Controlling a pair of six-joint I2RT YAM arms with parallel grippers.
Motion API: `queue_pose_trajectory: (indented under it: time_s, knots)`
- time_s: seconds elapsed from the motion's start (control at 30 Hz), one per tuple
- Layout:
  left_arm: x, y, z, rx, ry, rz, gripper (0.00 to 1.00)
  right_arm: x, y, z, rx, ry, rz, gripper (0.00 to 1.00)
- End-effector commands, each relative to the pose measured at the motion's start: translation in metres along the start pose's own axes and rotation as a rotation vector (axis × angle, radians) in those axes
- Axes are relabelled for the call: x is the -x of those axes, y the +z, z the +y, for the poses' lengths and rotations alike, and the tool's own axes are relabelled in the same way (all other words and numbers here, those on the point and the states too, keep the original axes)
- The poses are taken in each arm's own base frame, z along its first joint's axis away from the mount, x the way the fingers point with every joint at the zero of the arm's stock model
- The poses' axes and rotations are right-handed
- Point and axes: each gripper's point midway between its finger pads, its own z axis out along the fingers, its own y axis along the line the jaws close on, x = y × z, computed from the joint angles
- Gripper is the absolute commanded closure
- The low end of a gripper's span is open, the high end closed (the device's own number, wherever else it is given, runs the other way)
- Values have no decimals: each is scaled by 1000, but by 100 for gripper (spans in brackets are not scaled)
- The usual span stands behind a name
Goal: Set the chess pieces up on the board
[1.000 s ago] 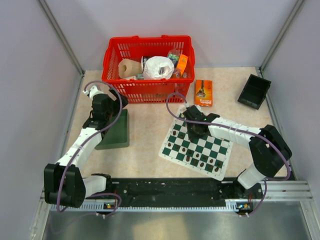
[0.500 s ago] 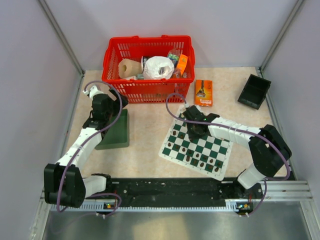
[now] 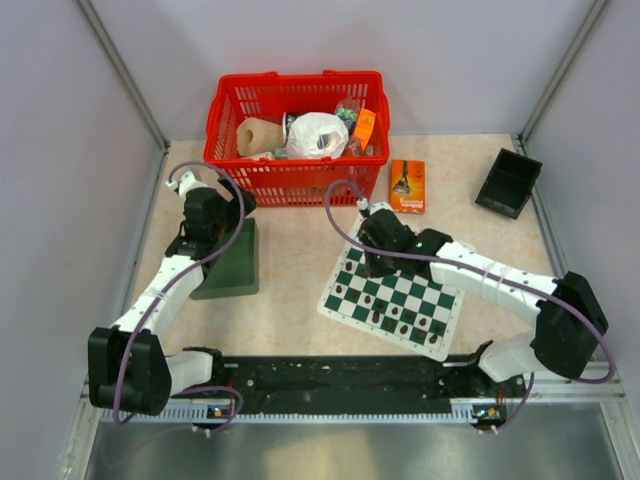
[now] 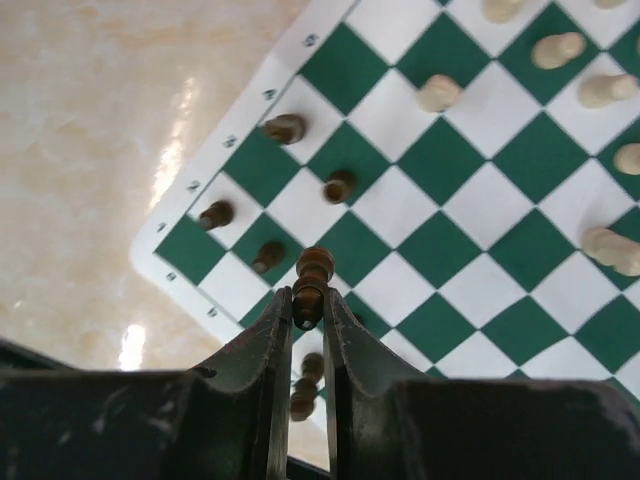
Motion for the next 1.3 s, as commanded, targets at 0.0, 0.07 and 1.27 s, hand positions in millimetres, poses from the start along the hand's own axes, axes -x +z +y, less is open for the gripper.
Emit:
queue_pose_trajectory:
  time_s: [0.0,0.07,1.27]
  knots:
    - [14,-4,-8,-30,-5,-48,1,-2,-19,41,101,-37,-21,89]
    - [14,-5,-8,-31,-5,-49,1,-16,-16,52,115,-55,13,89]
    - [15,-4,-10,-38,-7,-49,1,-93,20,51,46,-60,174,89]
